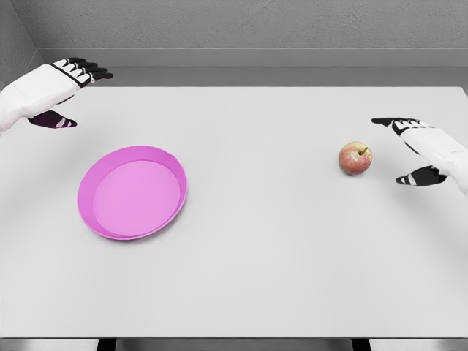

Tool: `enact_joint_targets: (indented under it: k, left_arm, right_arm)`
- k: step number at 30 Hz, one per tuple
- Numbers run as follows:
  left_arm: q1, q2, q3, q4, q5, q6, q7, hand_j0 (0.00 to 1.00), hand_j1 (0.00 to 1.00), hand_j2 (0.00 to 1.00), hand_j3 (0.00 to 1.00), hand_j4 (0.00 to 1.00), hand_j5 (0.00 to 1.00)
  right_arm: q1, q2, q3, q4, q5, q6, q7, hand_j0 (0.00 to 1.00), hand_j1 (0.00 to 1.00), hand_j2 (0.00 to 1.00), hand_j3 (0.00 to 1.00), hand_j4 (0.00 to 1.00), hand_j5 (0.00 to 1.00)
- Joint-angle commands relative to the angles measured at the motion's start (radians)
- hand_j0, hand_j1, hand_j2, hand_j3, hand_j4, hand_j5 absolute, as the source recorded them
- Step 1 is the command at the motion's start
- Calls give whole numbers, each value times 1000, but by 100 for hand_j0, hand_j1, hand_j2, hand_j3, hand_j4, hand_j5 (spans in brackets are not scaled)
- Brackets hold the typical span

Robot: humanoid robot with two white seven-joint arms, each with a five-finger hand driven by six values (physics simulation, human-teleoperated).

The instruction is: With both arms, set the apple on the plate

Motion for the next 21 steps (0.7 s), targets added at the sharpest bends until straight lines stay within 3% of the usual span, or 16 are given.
enact_joint_targets:
  k: [1,9,10,14,21]
  left_arm:
    - [0,1,1,0,4,1,1,100,100,100,100,100,100]
    - [0,1,1,-2,6,1,1,100,100,100,100,100,100]
    - [0,1,1,0,6,1,1,100,100,100,100,100,100]
    - [0,2,1,0,7,1,1,100,100,100,100,100,100]
    - [-3,4,3,0,6,1,1,100,100,100,100,100,100]
  right_arm:
    - [-2,-1,0,0,0,0,1,100,100,100,100,100,100]
    - [-37,11,3,6,-3,12,18,100,100,100,100,100,100]
    - [-40,12,1,9,-3,26,123,100,100,100,100,100,100]
    - [-118,34,1,7,-3,81,335,100,100,100,100,100,100]
    - [-187,48,3,21,0,89,463,100,100,100,100,100,100]
